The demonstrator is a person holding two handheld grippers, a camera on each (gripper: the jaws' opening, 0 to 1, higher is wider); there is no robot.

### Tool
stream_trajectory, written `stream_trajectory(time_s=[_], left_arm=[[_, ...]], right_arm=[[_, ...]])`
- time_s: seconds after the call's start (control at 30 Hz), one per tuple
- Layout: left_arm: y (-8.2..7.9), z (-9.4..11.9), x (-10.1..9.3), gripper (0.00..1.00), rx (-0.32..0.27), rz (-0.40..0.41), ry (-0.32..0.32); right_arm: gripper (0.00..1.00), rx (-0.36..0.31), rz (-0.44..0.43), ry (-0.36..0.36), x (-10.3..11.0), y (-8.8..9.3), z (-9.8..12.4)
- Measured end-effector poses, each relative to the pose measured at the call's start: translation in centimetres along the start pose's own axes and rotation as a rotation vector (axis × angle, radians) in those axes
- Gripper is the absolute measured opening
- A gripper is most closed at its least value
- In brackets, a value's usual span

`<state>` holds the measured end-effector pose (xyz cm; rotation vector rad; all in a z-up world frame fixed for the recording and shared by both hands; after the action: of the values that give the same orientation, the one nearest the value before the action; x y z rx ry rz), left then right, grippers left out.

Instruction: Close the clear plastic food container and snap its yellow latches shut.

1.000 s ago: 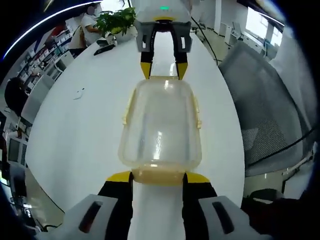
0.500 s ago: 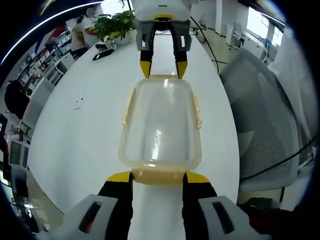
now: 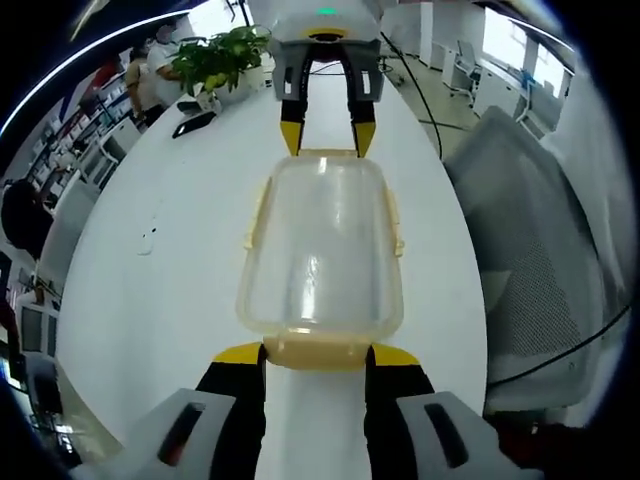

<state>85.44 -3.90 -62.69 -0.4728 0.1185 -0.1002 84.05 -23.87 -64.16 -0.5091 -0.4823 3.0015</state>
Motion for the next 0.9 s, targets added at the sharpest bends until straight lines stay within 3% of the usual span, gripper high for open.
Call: stream_trajectory(time_s=[0.5, 0.9], left_arm=[[-4.6, -4.0, 1.8, 0.32, -0.012, -0.047, 0.030], [-7.1, -6.4, 2.4, 0.32, -0.034, -0.052, 0.047]], right_arm=[[0.35, 0.024, -0.056, 0.008, 0.3, 6.3, 0.9], [0.35, 0.040, -0.061, 0.002, 0.3, 9.4, 1.6]])
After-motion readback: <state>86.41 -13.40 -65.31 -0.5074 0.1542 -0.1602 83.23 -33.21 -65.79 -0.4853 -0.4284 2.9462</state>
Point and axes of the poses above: the point that each gripper's makers call its tool centre point, and the gripper's own axes: z roughly backward along the fingers, x roughly to its left, y roughly out of its underside, the point moved 5 cm from there along z, roughly backward along the fingers, and after that the axes turned 15 degrees about y, right-handed, at the moved point
